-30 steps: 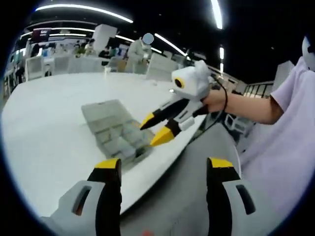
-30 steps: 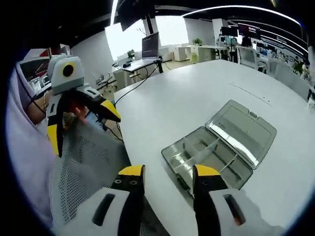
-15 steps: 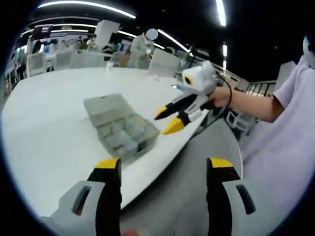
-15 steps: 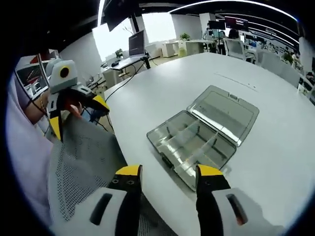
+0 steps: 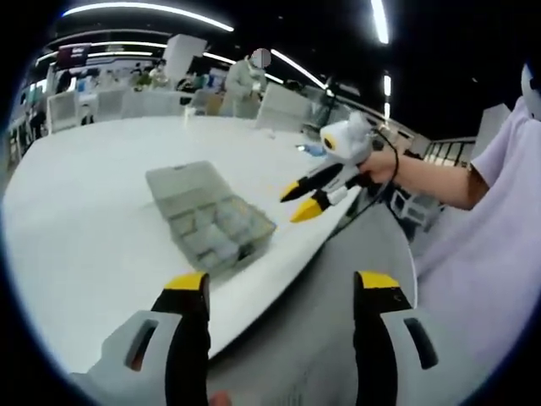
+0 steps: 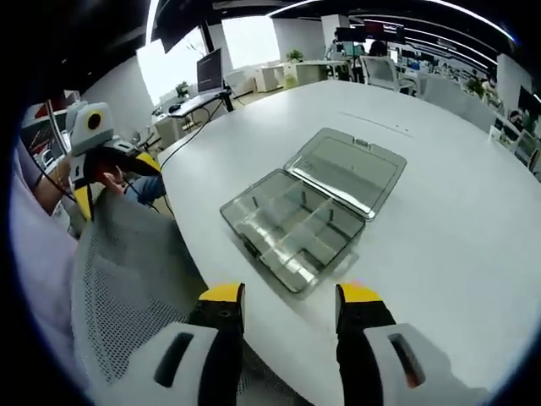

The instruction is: Insert the divider into the dual guide fixture by aligning both edges with the guide slots and pushing it downward to the bottom, including one-sided entry, uneven engagement, binding, and posture correction.

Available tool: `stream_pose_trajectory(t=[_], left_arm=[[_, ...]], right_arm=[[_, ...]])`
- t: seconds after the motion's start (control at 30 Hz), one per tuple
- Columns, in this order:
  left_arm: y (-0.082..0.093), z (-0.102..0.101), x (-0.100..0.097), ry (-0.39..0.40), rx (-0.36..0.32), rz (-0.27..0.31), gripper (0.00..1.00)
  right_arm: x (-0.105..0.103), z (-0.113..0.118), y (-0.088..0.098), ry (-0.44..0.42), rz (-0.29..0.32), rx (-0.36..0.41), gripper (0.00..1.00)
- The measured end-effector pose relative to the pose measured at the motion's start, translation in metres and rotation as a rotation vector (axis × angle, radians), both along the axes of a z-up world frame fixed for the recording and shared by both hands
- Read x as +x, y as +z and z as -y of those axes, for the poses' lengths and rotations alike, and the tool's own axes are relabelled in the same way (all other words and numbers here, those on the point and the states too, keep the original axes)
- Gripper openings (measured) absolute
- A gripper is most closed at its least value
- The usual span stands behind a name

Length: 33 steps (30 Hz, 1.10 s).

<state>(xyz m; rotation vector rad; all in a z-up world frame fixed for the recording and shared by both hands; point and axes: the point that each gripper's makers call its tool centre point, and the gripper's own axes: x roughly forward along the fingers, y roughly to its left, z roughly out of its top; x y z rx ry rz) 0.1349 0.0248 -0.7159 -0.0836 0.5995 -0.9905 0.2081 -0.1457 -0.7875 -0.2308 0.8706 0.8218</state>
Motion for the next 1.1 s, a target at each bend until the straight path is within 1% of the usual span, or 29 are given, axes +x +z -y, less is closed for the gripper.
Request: stream_pose_trajectory(t=[0.13,0.27,0.37,0.53,0.63,0.7,0.87,1.1], left_arm=[[-0.001,0.000,-0.001,-0.001,0.002,-0.001,0.67],[-0.001,0.000,-0.001,-0.002,0.006,-0.001,0.67],[-0.001,0.000,-0.001,-0.001,0.007,-0.002,0.67],[-0.002,0.000,-0.001,-0.003,0.008,-0.004,0.66],[-0.002,0.001,-0.001,-0.006,0.009,-0.005,0.66],[-0.002,0.001,-0.001,-0.008,0.009,-0.006,0.66],[-0.002,0.001,-0.001,-0.010,0.009,-0.008,0.66],[-0.002,0.001,-0.001,-0.007,0.008,-0.009,0.66]], right_arm=[[0.003,0.013,-0.008,-0.041,-0.011,-0.042,0.39],[0.011,0.027,-0.017,-0.140,-0.026,-0.058,0.38],[0.015,0.034,-0.020,-0.174,-0.028,-0.062,0.38],[0.020,0.040,-0.025,-0.199,-0.032,-0.081,0.36],[0.025,0.046,-0.032,-0.237,-0.033,-0.098,0.36],[0.028,0.047,-0.038,-0.271,-0.039,-0.106,0.36],[0.035,0.045,-0.048,-0.314,-0.042,-0.124,0.36],[0.047,0.045,-0.056,-0.353,-0.034,-0.152,0.36]])
